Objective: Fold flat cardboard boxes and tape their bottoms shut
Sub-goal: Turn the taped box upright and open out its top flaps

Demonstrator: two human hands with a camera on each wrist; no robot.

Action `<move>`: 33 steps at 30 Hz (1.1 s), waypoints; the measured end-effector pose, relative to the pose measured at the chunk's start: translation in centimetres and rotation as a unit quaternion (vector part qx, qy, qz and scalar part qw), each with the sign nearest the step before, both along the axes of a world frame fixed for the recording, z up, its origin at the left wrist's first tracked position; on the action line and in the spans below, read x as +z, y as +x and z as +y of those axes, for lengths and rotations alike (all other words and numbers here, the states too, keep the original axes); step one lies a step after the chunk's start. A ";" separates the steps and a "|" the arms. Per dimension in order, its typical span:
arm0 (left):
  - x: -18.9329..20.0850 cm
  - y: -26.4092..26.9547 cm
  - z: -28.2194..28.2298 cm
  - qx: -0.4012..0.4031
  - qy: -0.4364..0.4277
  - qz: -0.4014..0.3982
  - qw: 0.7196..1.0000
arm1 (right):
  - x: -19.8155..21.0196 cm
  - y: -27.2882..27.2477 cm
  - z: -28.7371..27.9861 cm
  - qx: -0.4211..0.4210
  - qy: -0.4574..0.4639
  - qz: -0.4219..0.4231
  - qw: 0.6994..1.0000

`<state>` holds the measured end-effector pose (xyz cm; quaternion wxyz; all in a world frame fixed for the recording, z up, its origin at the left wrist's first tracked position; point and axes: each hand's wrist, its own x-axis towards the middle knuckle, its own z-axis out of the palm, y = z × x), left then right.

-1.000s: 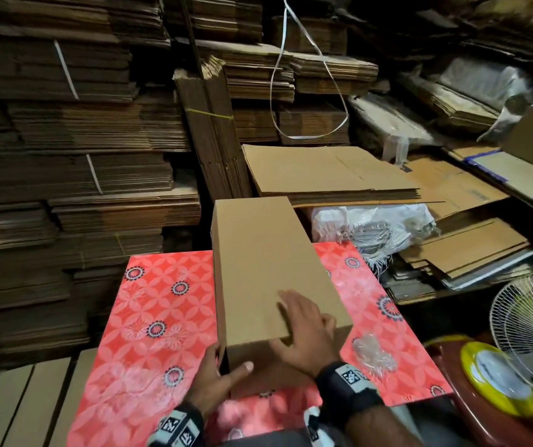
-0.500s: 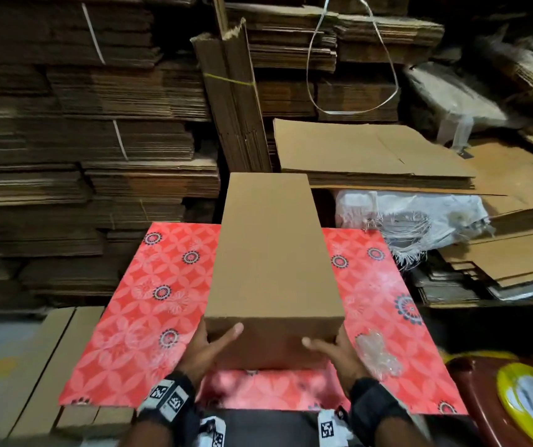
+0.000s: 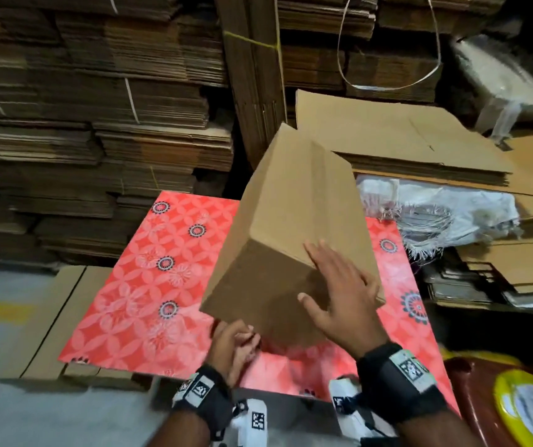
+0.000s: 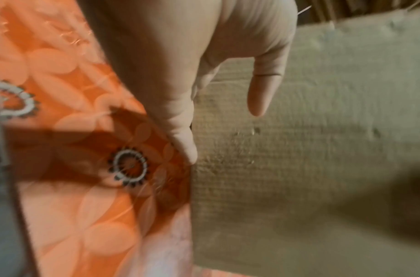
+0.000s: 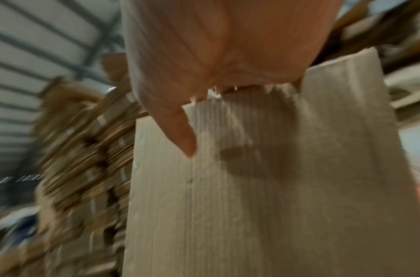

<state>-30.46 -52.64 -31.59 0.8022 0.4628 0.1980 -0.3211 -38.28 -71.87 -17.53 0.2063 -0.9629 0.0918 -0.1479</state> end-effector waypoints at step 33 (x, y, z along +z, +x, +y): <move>8.6 7.6 1.8 -0.259 0.516 -0.652 0.491 | -4.3 6.2 0.4 0.058 -0.196 0.092 0.974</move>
